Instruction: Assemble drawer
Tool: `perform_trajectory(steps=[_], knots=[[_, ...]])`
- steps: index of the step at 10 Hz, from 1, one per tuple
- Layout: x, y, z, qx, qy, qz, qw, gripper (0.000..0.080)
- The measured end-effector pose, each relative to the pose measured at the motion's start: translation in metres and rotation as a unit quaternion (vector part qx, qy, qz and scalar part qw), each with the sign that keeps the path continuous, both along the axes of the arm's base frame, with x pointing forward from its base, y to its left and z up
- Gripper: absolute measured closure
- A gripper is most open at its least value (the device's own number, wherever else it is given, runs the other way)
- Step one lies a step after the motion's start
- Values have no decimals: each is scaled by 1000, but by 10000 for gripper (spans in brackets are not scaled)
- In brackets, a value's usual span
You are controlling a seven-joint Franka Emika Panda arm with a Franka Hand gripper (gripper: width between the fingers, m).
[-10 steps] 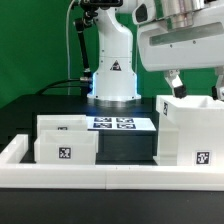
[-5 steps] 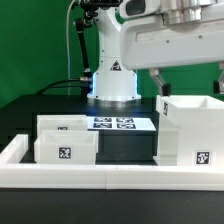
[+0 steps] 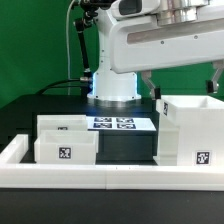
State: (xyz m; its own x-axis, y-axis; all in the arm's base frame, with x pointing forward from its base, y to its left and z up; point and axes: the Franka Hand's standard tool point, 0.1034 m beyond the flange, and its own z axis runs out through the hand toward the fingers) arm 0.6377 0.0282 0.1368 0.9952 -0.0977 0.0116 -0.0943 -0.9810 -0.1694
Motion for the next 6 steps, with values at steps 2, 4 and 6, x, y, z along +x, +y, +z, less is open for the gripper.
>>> perform_trajectory(steps=[2,4,6], knots=[[-7,-40,-6,-11,-10,16,1000,150],[-7,-75,-15,-23,-27,49,998,150],[-8,-80,-19,-23,-24,47,998,150]])
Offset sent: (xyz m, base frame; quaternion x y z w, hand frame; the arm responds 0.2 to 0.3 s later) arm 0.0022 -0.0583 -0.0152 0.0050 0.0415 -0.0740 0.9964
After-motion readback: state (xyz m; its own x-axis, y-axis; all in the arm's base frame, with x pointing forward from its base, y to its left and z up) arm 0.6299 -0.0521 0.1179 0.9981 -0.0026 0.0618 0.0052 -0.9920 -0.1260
